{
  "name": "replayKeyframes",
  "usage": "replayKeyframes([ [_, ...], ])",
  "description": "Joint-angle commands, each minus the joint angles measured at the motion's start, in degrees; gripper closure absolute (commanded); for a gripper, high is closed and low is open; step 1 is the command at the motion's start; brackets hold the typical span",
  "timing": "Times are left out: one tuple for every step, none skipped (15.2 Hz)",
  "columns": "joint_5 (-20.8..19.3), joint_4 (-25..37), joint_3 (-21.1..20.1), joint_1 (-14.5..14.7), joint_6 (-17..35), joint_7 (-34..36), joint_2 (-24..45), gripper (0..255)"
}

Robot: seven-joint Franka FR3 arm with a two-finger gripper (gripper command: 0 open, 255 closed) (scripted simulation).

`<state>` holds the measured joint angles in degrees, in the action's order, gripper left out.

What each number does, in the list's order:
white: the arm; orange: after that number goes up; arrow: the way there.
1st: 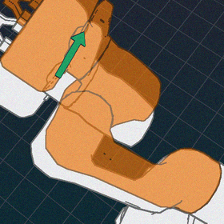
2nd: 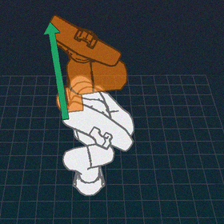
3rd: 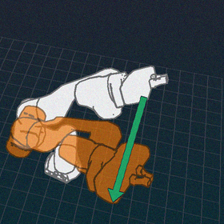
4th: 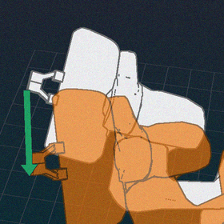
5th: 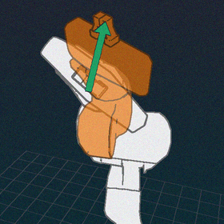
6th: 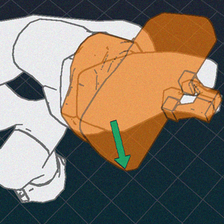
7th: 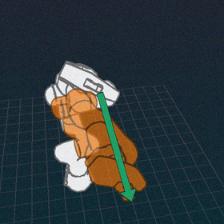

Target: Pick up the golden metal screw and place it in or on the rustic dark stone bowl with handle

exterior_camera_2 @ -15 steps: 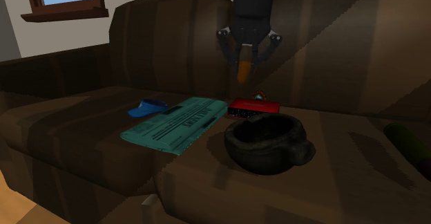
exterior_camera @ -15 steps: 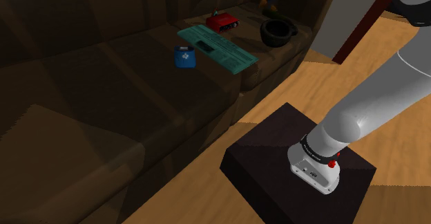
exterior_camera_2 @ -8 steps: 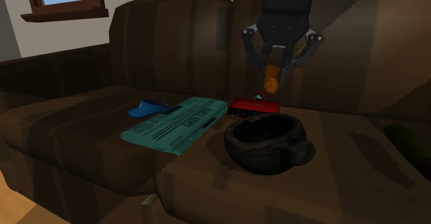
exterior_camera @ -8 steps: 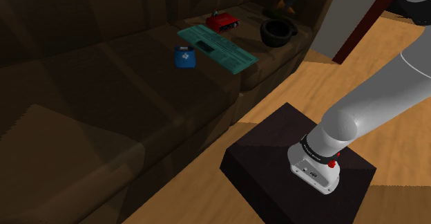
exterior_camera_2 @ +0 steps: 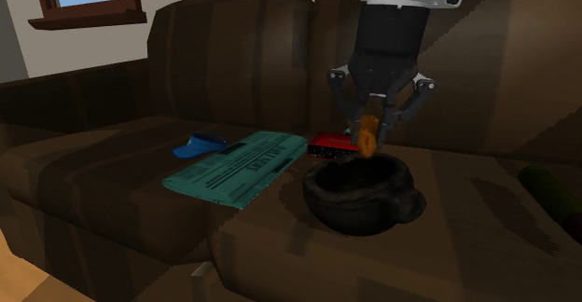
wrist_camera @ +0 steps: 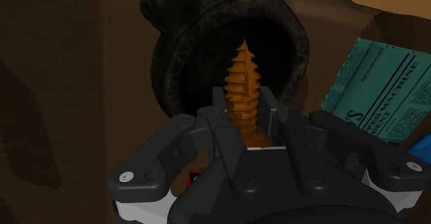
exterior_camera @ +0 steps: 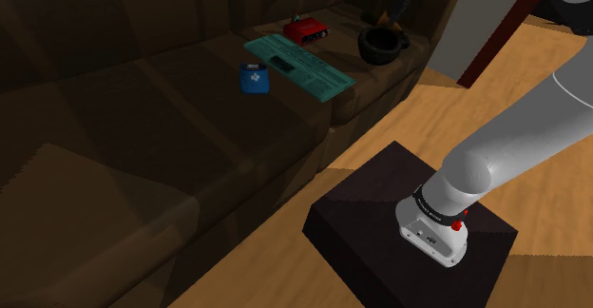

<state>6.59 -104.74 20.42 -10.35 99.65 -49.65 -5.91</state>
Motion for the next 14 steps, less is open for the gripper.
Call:
replayKeyframes([
  [0.0, -1.8, 0.0, 0.0, 1.6, -0.2, -0.2, 255],
  [0.0, -2.6, 0.0, 0.0, 2.4, -0.3, -0.3, 255],
  [0.0, -3.4, 0.0, 0.0, 3.2, -0.4, -0.3, 255],
  [0.0, -4.0, 0.0, 0.0, 3.7, -0.4, -0.2, 255],
  [0.0, -4.0, 0.0, 0.0, 3.7, -0.4, -0.3, 255],
  [0.0, -4.0, 0.0, 0.0, 3.7, -0.4, -0.2, 255],
  [0.0, -4.0, 0.0, 0.0, 3.7, -0.4, -0.2, 255],
  [0.0, -4.0, 0.0, 0.0, 3.7, -0.4, -0.2, 255],
  [0.0, -4.0, 0.0, 0.0, 3.7, -0.4, -0.2, 255],
  [0.0, -4.0, 0.0, 0.0, 3.7, -0.4, -0.2, 255],
  [0.0, -4.0, 0.0, 0.0, 3.7, -0.4, -0.2, 255],
  [0.0, -4.0, 0.0, 0.0, 3.7, -0.4, -0.2, 0],
  [0.0, -4.0, 0.0, 0.0, 3.7, -0.4, -0.2, 0],
  [0.0, -4.0, 0.0, 0.0, 3.7, -0.4, -0.2, 0],
])
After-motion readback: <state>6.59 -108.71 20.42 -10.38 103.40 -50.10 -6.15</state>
